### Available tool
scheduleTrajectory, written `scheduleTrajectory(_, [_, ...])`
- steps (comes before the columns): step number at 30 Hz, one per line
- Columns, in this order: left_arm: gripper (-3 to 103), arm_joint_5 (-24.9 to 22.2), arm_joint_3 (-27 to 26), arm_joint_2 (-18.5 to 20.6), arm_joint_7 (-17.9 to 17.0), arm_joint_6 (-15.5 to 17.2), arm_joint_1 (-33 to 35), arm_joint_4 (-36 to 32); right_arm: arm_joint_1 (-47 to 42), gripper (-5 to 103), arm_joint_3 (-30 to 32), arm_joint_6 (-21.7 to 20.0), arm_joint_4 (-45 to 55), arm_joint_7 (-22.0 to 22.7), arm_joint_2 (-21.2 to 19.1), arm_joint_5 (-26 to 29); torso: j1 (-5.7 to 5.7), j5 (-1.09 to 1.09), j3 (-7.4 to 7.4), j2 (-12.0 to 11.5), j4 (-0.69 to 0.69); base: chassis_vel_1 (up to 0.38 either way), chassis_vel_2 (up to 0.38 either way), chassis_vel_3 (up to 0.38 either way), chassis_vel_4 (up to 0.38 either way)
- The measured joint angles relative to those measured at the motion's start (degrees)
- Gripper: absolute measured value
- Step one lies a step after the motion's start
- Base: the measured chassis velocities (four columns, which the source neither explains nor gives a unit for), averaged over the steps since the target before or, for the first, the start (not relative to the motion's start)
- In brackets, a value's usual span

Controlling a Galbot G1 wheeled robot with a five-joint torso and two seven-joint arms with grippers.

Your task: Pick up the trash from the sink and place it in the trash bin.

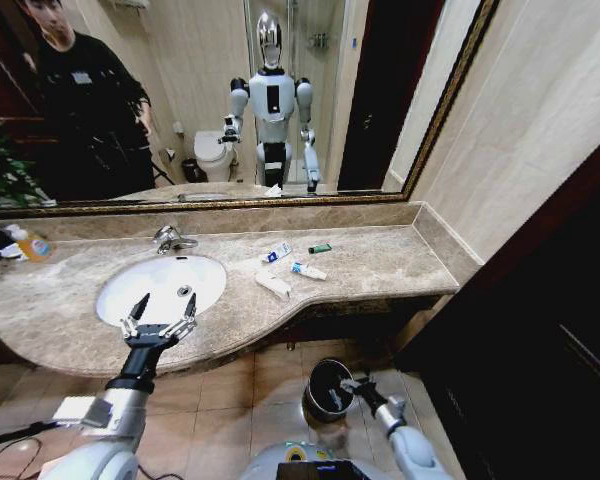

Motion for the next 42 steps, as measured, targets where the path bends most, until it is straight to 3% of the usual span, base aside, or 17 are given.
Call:
scheduleTrajectory(3, [100, 0.00, 0.00, 0.00, 0.00, 0.00, 0.00, 0.00, -4.04, 100, 1.39, 0.00, 9.67, -0.64, -3.90, 1.16, 0.00, 0.00, 0.00, 0.00, 0.00, 0.000, 0.000, 0.000, 0.000])
scheduleTrajectory(9, [100, 0.00, 0.00, 0.00, 0.00, 0.00, 0.00, 0.00, -4.92, 100, 2.31, -0.49, 18.06, -3.53, -7.94, 1.36, 0.00, 0.00, 0.00, 0.00, -0.01, 0.000, 0.000, 0.000, 0.000])
scheduleTrajectory(13, [100, 0.00, 0.00, 0.00, 0.00, 0.00, 0.00, 0.00, -0.41, 100, 0.89, -4.68, 21.47, -1.51, -10.29, 2.09, 0.00, 0.01, 0.00, 0.00, 0.00, 0.000, 0.000, 0.000, 0.000])
scheduleTrajectory(15, [100, 0.00, 0.00, 0.00, 0.00, 0.00, 0.00, 0.00, 5.26, 100, -1.54, -9.91, 21.85, 0.93, -12.75, 3.20, 0.01, 0.01, 0.00, 0.00, 0.01, 0.000, 0.000, 0.000, 0.000])
scheduleTrajectory(20, [100, 0.00, 0.00, 0.00, -0.01, 0.00, 0.00, 0.00, 12.97, 100, -5.68, -14.18, 19.57, 3.27, -16.88, 4.60, 0.01, 0.00, 0.01, 0.00, 0.01, 0.000, 0.000, 0.000, 0.000])
scheduleTrajectory(25, [100, 0.00, 0.00, 0.00, 0.01, 0.00, 0.00, 0.00, 26.44, 100, -16.98, -19.71, 13.39, 6.57, -22.43, 8.62, 0.01, -0.01, 0.01, 0.00, 0.01, 0.000, 0.000, 0.000, 0.000])
scheduleTrajectory(29, [100, 0.00, 0.00, 0.00, 0.00, 0.00, 0.00, 0.00, 33.47, 100, -23.43, -22.39, 9.67, 7.24, -23.74, 12.29, 0.01, -0.01, 0.01, -0.01, 0.01, 0.000, 0.000, 0.000, 0.000])
scheduleTrajectory(35, [100, 0.00, 0.00, 0.00, -0.01, 0.00, 0.00, 0.00, 42.40, 100, -30.48, -22.44, 3.75, 6.81, -23.66, 13.29, 0.01, -0.03, 0.01, 0.00, 0.00, 0.000, 0.000, 0.000, 0.000])
scheduleTrajectory(42, [100, 0.00, 0.00, 0.00, 0.00, 0.00, 0.00, 0.00, 50.95, 100, -37.11, -21.68, -3.98, 5.05, -19.94, 12.59, 0.01, 0.00, 0.01, -0.01, 0.01, 0.000, 0.000, 0.000, 0.000])
